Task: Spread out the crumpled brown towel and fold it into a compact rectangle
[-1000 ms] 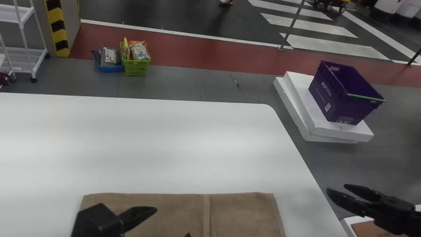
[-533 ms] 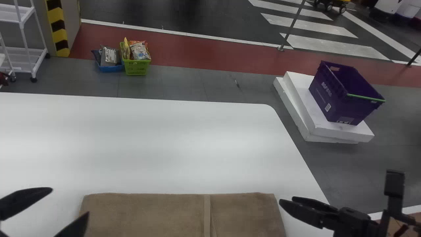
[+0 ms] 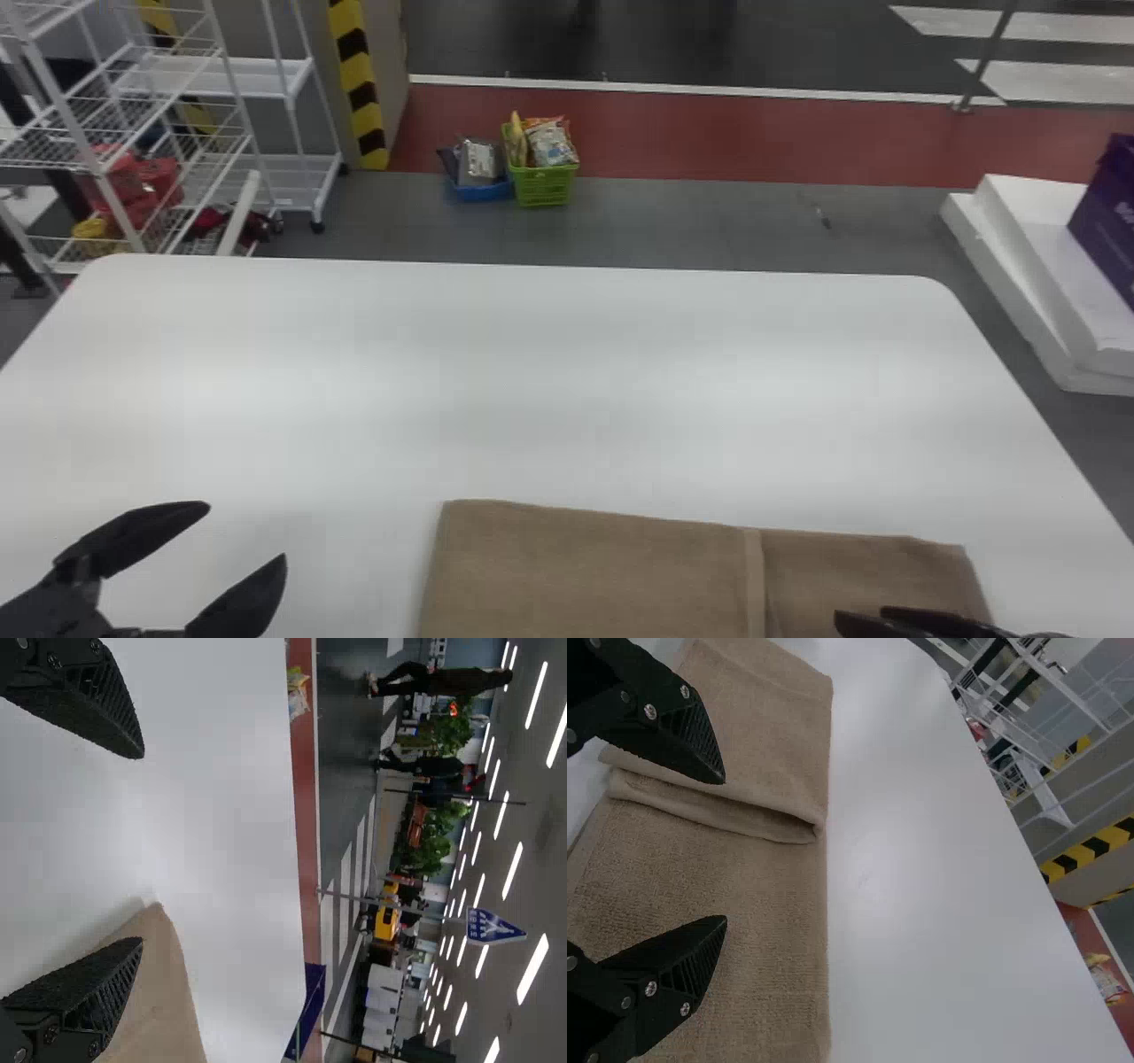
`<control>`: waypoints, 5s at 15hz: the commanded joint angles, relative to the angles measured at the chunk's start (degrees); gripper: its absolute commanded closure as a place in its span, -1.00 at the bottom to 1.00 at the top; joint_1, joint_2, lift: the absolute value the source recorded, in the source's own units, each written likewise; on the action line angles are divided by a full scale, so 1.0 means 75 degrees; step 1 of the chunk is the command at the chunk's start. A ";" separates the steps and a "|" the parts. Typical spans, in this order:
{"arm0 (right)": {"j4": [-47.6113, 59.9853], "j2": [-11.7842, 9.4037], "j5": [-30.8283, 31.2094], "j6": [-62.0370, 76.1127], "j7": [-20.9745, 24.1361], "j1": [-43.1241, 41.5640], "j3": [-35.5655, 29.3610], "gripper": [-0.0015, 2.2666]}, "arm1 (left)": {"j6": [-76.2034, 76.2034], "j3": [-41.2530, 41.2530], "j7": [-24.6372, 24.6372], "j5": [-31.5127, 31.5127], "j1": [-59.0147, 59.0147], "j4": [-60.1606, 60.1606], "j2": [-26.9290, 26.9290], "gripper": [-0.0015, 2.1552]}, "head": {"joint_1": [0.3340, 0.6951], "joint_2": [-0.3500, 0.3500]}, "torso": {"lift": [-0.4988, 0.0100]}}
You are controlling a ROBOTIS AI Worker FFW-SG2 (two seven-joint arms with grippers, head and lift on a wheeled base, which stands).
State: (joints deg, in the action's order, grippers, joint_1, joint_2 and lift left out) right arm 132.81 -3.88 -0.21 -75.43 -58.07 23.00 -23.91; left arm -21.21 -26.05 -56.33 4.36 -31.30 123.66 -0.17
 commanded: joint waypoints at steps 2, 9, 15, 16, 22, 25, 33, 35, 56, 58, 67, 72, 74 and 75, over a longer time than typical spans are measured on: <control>-0.0318 0.0001 0.0145 0.0055 0.0125 -0.0208 0.0539 -0.69 | 0.0044 -0.0090 -0.0036 0.0063 0.0001 -0.0071 0.0043 -0.93 | 1.00 0.12 | 0.46; -0.0329 0.0025 0.0321 -0.0015 0.0325 -0.0313 0.1301 -0.69 | 0.0114 -0.0125 -0.0060 0.0122 0.0024 -0.0129 0.0043 -0.93 | 1.00 0.35 | 0.46; -0.0505 0.0025 0.0602 -0.0086 0.0418 -0.0489 0.1582 -0.48 | 0.0231 -0.0183 -0.0060 0.0110 0.0024 -0.0246 0.0043 -0.93 | 1.00 0.44 | 0.46; -0.0528 0.0025 0.0626 -0.0086 0.0430 -0.0501 0.1606 -0.48 | 0.0325 -0.0183 -0.0060 0.0110 0.0024 -0.0258 0.0043 -0.93 | 1.00 0.46 | 0.46; -0.0517 0.0037 0.0309 -0.0203 0.0395 -0.0559 0.1629 -0.27 | 0.0349 -0.0183 -0.0107 0.0122 0.0036 -0.0282 0.0043 -0.93 | 1.00 0.50 | 0.46; -0.0505 0.0037 0.0145 -0.0273 0.0395 -0.0571 0.1606 -0.27 | 0.0349 -0.0183 -0.0130 0.0122 0.0036 -0.0270 0.0043 -0.93 | 1.00 0.52 | 0.46; -0.0528 0.0294 -0.0019 -0.0625 0.0418 -0.0876 0.1699 0.09 | 0.0349 -0.0183 -0.0212 0.0098 0.0013 -0.0258 0.0043 -0.93 | 1.00 0.59 | 0.46; -0.0528 0.0435 -0.0265 -0.0601 0.0489 -0.0981 0.1723 0.09 | 0.0349 -0.0090 -0.0353 0.0052 0.0001 -0.0293 0.0043 -0.93 | 1.00 0.60 | 0.46; 0.0046 0.0524 -0.1706 -0.1351 0.0969 -0.1801 0.1629 0.09 | 0.1427 0.0543 -0.1829 0.0204 -0.0526 -0.0563 0.0043 -0.93 | 1.00 0.55 | 0.46; 0.0304 0.0524 -0.1882 -0.1586 0.1016 -0.1825 0.1512 0.09 | 0.1497 0.0825 -0.1513 0.0192 -0.0526 -0.0727 0.0043 -0.94 | 1.00 0.52 | 0.46; 0.1370 0.0524 -0.2867 -0.1953 0.1016 -0.1649 0.0153 0.09 | 0.1731 0.0578 -0.1114 0.0110 0.0106 -0.1289 0.0043 -0.94 | 1.00 0.35 | 0.46; 0.1534 0.0524 -0.2984 -0.1953 0.0782 -0.0876 -0.0422 0.09 | 0.1614 0.0309 -0.1196 0.0122 0.0224 -0.1278 0.0043 -0.94 | 1.00 0.33 | 0.46; 0.1569 0.0524 -0.3206 -0.1953 0.0758 -0.0829 -0.0644 0.09 | 0.1520 0.0274 -0.1208 0.0075 0.0294 -0.1289 0.0043 -0.94 | 1.00 0.33 | 0.46; 0.1722 0.0524 -0.3335 -0.1953 0.0758 -0.0829 -0.0680 0.09 | 0.1520 0.0285 -0.1208 0.0063 0.0317 -0.1289 0.0043 -0.94 | 1.00 0.32 | 0.46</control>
State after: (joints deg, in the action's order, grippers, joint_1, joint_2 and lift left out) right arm 144.69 -0.09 -23.95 -89.96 -52.43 16.64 -28.36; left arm -9.59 -23.93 -65.37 5.01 -29.22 114.03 -0.17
